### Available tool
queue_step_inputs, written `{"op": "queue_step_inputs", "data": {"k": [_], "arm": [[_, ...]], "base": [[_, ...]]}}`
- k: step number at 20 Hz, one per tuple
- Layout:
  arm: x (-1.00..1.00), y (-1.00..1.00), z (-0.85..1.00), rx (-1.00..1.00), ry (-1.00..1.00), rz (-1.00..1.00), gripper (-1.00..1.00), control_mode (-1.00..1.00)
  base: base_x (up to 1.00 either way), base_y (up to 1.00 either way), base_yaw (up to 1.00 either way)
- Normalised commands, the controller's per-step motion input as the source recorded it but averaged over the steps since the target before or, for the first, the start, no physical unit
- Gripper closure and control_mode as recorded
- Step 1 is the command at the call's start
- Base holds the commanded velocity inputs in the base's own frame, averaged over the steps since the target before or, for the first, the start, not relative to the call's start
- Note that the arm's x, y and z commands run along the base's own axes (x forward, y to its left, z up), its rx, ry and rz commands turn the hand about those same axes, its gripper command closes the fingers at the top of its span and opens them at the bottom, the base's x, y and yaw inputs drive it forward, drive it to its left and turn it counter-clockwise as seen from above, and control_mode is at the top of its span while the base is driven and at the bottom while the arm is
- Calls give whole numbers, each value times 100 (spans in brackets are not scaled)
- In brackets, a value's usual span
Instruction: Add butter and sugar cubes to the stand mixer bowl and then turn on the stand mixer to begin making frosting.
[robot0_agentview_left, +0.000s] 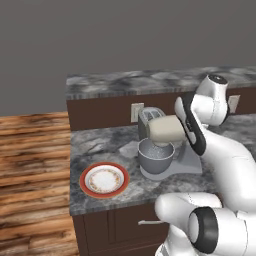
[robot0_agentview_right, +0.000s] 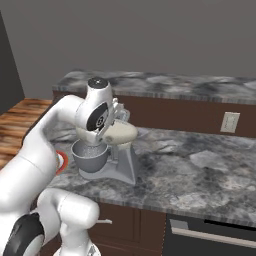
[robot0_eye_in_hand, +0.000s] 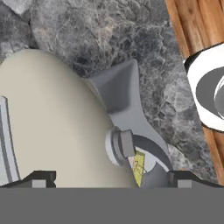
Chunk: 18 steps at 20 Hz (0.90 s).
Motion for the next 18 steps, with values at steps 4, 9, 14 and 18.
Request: {"op": "queue_step_inputs", "data": {"k": [4,9,14,18], "arm": [[-80,0,40,-5,-13,9,-100,-100],[-84,0,54,-9,-15,17,-100,-100],[-40,0,47,-13,-8,20,-100,-100],[0,0,15,-19,1,46,-100,-100]], "base": [[0,0,0],[0,0,0],[0,0,0],[0,0,0]]}}
